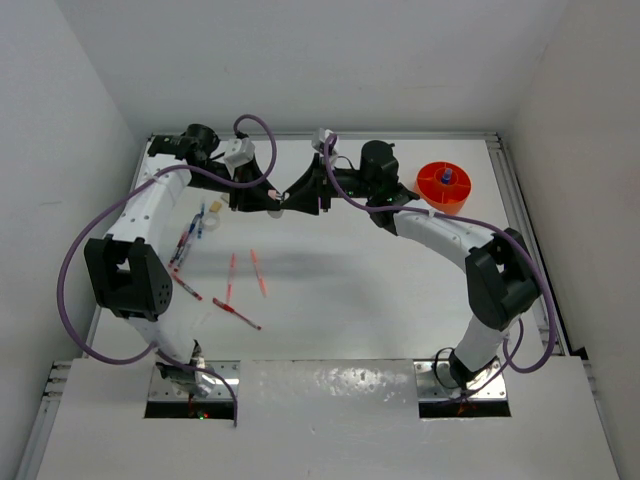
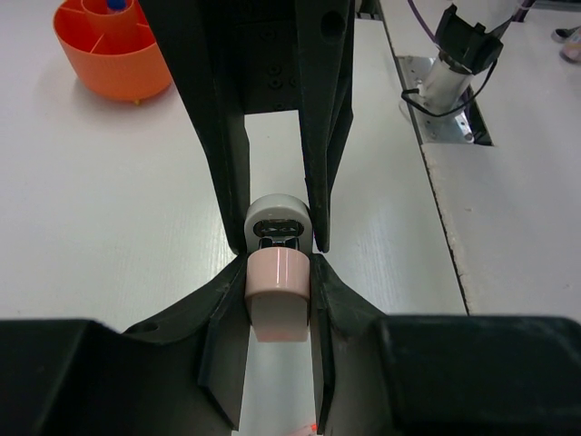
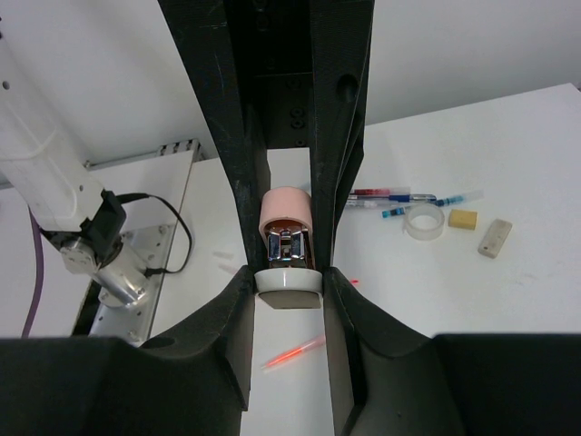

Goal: Sort the stationery into containers
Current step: Place the stapler in the storage box.

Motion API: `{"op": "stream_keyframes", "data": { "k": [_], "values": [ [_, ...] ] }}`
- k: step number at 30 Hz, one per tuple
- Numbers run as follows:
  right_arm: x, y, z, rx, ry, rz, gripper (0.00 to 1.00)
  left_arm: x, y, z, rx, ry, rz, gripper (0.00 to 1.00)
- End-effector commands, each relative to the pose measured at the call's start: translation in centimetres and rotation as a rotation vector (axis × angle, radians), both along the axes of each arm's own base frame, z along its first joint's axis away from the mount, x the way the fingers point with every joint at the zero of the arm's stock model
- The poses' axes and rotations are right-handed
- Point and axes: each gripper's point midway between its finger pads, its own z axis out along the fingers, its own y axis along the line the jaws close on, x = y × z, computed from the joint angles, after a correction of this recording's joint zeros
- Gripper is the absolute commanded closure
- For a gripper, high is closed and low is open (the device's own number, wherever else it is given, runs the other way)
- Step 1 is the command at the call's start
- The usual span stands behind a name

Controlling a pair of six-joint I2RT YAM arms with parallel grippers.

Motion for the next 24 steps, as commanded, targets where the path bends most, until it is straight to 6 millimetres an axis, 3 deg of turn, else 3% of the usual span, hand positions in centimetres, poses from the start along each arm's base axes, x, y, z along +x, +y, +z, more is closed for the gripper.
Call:
{"op": "stream_keyframes", "data": {
  "k": [1,20,22,23,24],
  "values": [
    [-0.66,0.33,1.55,0.037,-0.047,0.021,1.00,0.17,-0.59,2.49,-0.088,-0.091,-0.029,1.00],
    [-1.32,-0.05,2.09,0.034,-0.086,0.022,1.00,-0.21,-0.69,2.40,-0.095,-0.101,-0.038,1.00],
    [-1.31,-0.05,2.26,0.036,-0.091,0.022,1.00,-0.20,-0.73,2.20,-0.094,-0.095,-0.039,0.91],
    [-1.40,-0.03,2.26,0.036,-0.091,0.024,1.00,-0.20,-0.69,2.23,-0.095,-0.098,-0.038,0.75],
    [-1.37,-0.09,2.46,0.038,-0.095,0.022,1.00,-0.22,-0.74,2.15,-0.095,-0.095,-0.039,0.68]
  ]
}}
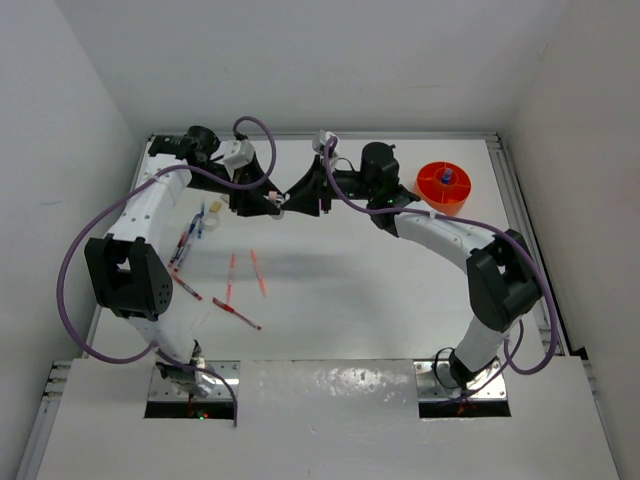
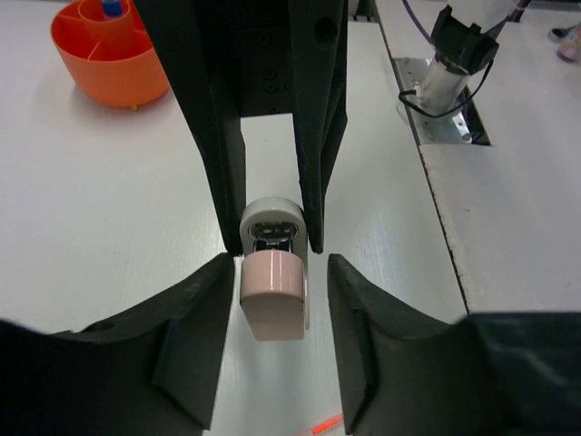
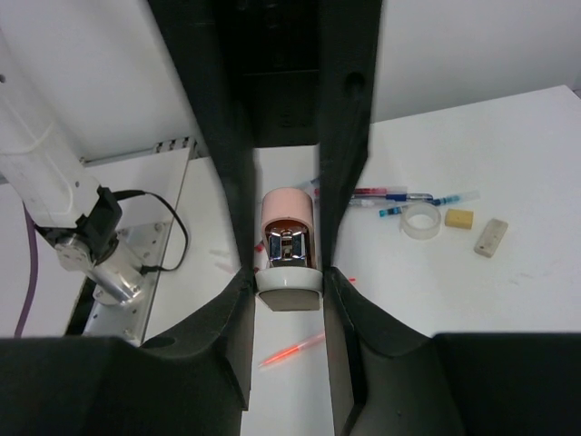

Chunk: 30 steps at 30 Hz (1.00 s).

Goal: Sort the stationery into containers
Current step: Place the stapler in the storage box.

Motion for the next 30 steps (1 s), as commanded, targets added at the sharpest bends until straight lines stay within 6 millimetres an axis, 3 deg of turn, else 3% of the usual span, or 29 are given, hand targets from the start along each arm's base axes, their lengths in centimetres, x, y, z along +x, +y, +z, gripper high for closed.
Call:
{"op": "stream_keyframes", "data": {
  "k": [1,8,10,12,16,18,19,25,26,28,29,30],
  "values": [
    [-1.2,0.0,2.7,0.041,-0.076,0.028,1.00,0.0,-0.7,2.2,-0.090,-0.084,-0.030,0.54],
    [-0.5,-0.4,2.6,0.041,-0.076,-0.004,1.00,-0.1,-0.6,1.7,-0.068,-0.079,-0.026,0.19],
    [0.2,-0.9,2.4,0.038,-0.069,-0.039,1.00,-0.2,-0.5,1.5,-0.057,-0.083,-0.024,0.00],
    [0.8,-1.4,2.5,0.039,-0.076,-0.075,1.00,-0.2,-0.3,1.5,-0.053,-0.086,-0.018,0.00],
    [3.6,-4.4,0.6,-0.030,-0.048,-0.233,1.00,0.4,0.7,2.0,-0.057,-0.095,0.016,0.00],
    [5.4,-7.2,-0.2,-0.073,-0.054,-0.327,1.00,0.9,1.7,2.0,-0.045,-0.074,0.054,0.00],
    [6.4,-9.6,-0.5,-0.098,-0.039,-0.406,1.00,1.5,2.0,2.0,-0.034,-0.079,0.069,0.00],
    [9.3,-19.1,-3.4,-0.250,0.000,-0.722,1.00,2.8,4.3,-0.1,0.034,0.014,0.192,0.00],
    [9.8,-20.4,-3.6,-0.276,-0.018,-0.771,1.00,3.1,4.7,-1.0,0.082,0.126,0.256,0.00],
    [11.5,-24.6,-4.7,-0.336,-0.013,-0.929,1.00,6.2,5.4,-1.8,0.133,0.137,0.415,0.00],
    [12.5,-26.5,-5.2,-0.373,-0.020,-1.007,1.00,8.1,7.2,-3.6,0.220,0.263,0.633,0.00],
    [12.9,-27.7,-5.8,-0.394,-0.005,-1.044,1.00,9.3,8.2,-4.0,0.243,0.244,0.726,0.00]
  ]
}}
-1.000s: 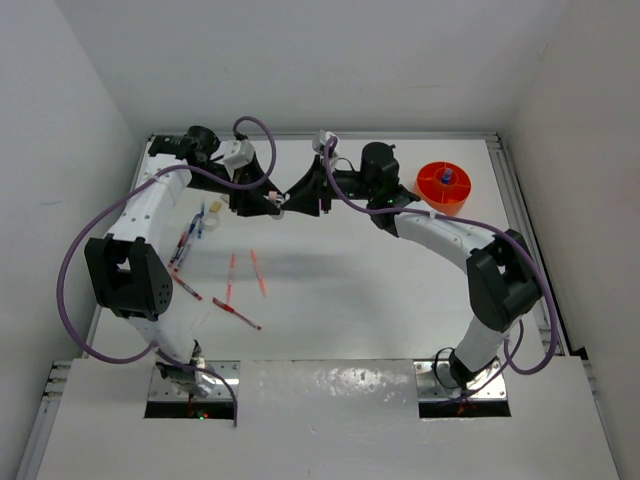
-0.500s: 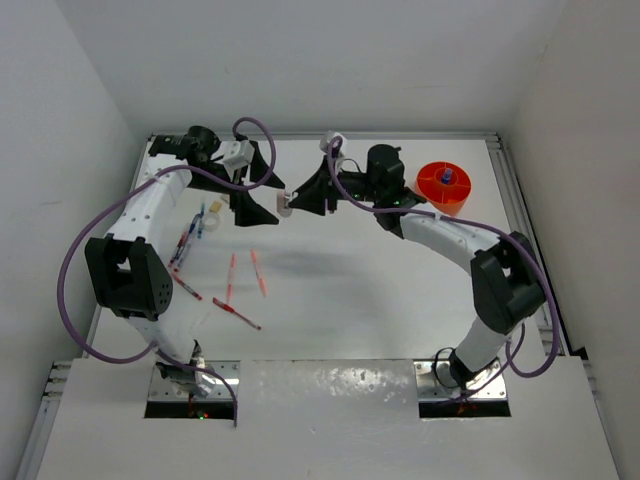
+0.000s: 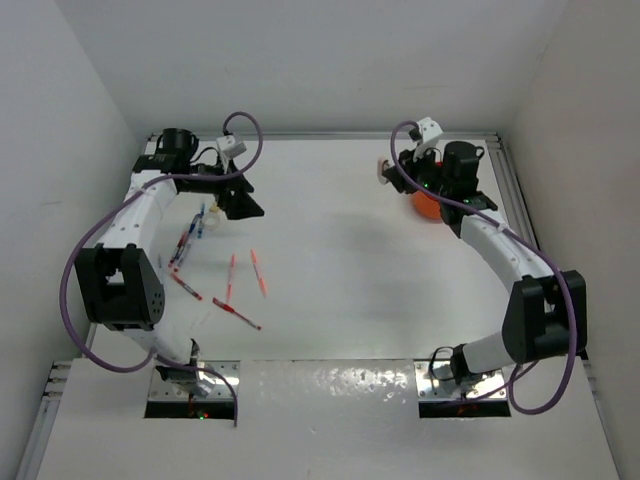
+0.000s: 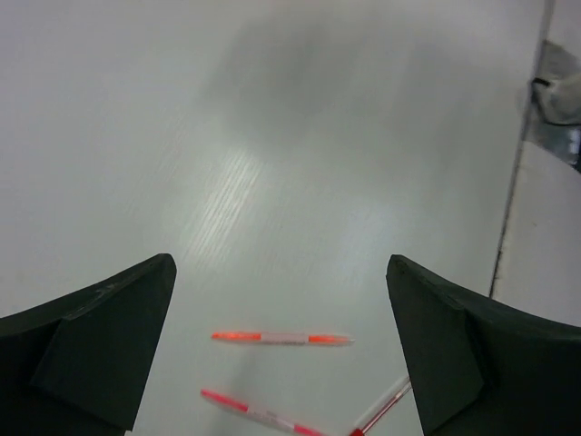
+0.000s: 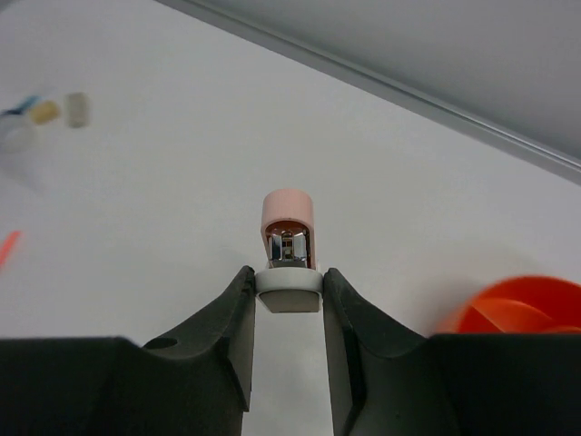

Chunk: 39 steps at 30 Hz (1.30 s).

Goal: Sort the stationery into containers
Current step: Place the stapler in the storage box.

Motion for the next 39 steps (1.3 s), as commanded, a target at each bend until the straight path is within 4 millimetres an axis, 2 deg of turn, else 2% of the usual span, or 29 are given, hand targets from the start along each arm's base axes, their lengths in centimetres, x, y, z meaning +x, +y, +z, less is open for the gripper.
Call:
{"op": "stream_keyframes", "data": {
  "k": [1,4,6,8,12,13,16,18,19,20,21,22,31,39],
  "values": [
    [2.6,-6.8,-2.2,-0.183,-0.007,-0.229,1.00,5.7,3.8,0.2,0.160,-0.006,0.419,0.00],
    [3.7,-9.7,-3.1,-0.219,0.005,-0.306,1.00,5.9,4.7,0.1,0.208,-0.011,0.484,0.00],
    [4.0,-10.7,-4.0,-0.238,0.012,-0.322,1.00,6.1,5.7,-0.4,0.238,0.017,0.570,0.00],
    [4.4,-11.5,-4.5,-0.255,0.008,-0.335,1.00,5.6,6.6,-2.0,0.277,0.056,0.618,0.00],
    [5.4,-12.6,-4.6,-0.271,0.001,-0.349,1.00,4.5,8.1,-3.7,0.339,0.089,0.702,0.00],
    [5.5,-12.5,-4.7,-0.273,0.000,-0.341,1.00,4.0,8.5,-4.7,0.363,0.111,0.721,0.00],
    [5.9,-12.6,-5.5,-0.276,0.015,-0.341,1.00,3.3,8.6,-5.5,0.378,0.132,0.722,0.00],
    [5.8,-12.5,-6.3,-0.277,0.029,-0.336,1.00,3.2,8.7,-5.4,0.380,0.128,0.721,0.00],
    [5.7,-12.5,-6.6,-0.280,0.032,-0.333,1.00,3.1,7.7,-5.4,0.383,0.119,0.695,0.00],
    [5.7,-12.6,-6.7,-0.281,0.022,-0.335,1.00,3.2,7.7,-5.3,0.383,0.111,0.694,0.00],
    [5.7,-13.9,-6.9,-0.285,0.019,-0.359,1.00,3.3,7.7,-5.2,0.383,0.103,0.692,0.00],
    [5.7,-14.0,-7.0,-0.288,0.005,-0.363,1.00,3.5,7.7,-4.9,0.381,0.095,0.693,0.00],
    [6.3,-14.0,-5.1,-0.313,-0.088,-0.326,1.00,3.9,6.8,-4.2,0.347,0.075,0.642,0.00],
    [5.3,-13.2,-7.9,-0.298,-0.049,-0.281,1.00,4.1,6.7,-4.0,0.347,0.062,0.631,0.00]
  ]
}}
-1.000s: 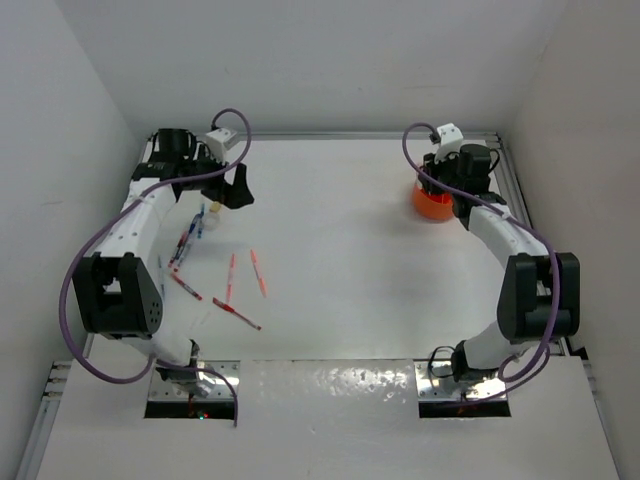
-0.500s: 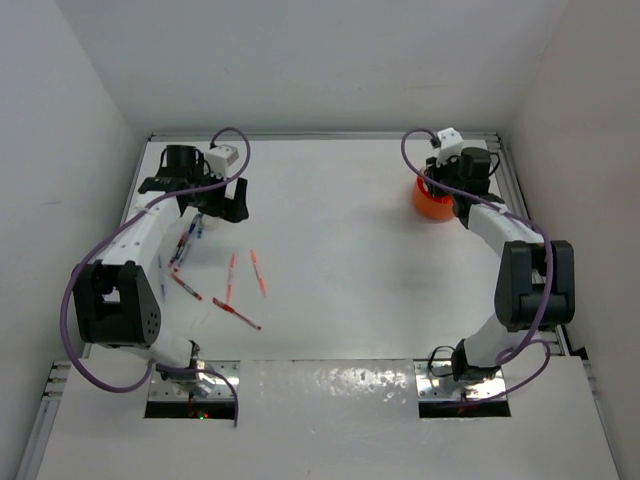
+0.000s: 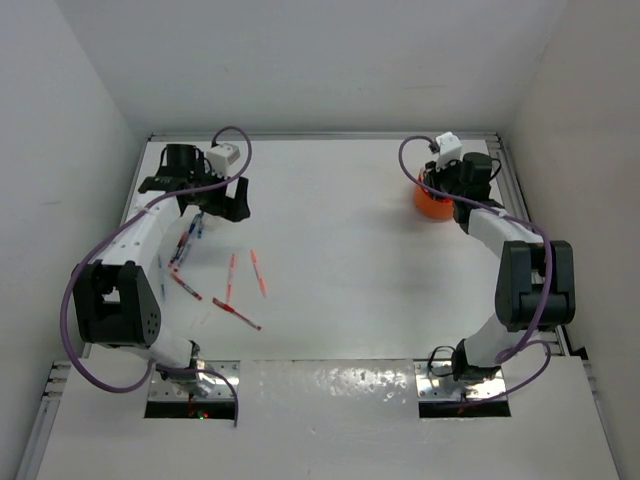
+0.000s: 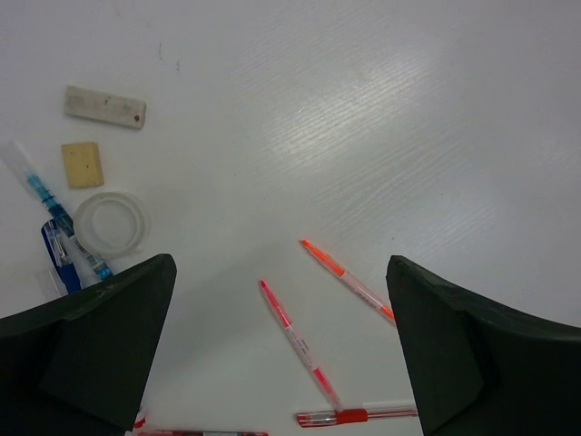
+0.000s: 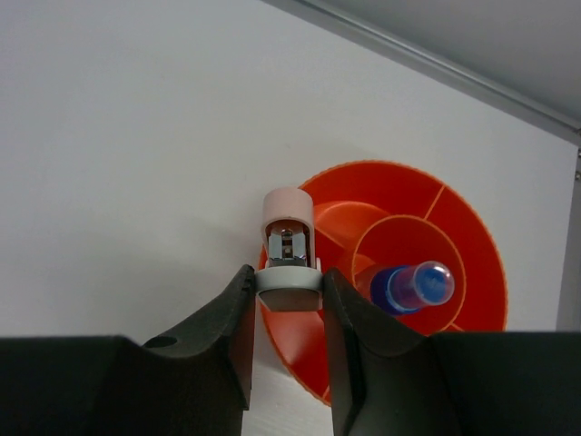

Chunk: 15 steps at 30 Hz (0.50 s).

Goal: Sort the stationery into containers
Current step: Place the stapler in the storage box.

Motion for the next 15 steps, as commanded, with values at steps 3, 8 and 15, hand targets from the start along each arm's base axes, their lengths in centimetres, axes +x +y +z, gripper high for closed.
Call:
{"op": "stream_keyframes", "data": {
  "k": [3,8,15],
  "values": [
    [0.3,-0.1,0.2,-0.014,-0.056,0.024,1.00,1.3,-0.6,3.3,-0.010,-0.110,-0.036,0.00],
    [-0.1,-0.1,-0.8,-0.011,-0.037,0.027,1.00,1.4,-0.8,3.5,-0.020,-0.116,-0.045,0.00],
    [-0.5,-0.3,-1.1,-0.012,-0.035,0.013,0.85,1.4,-1.0,3.7,-0.026,-0.122,-0.055,0.00]
  ]
}}
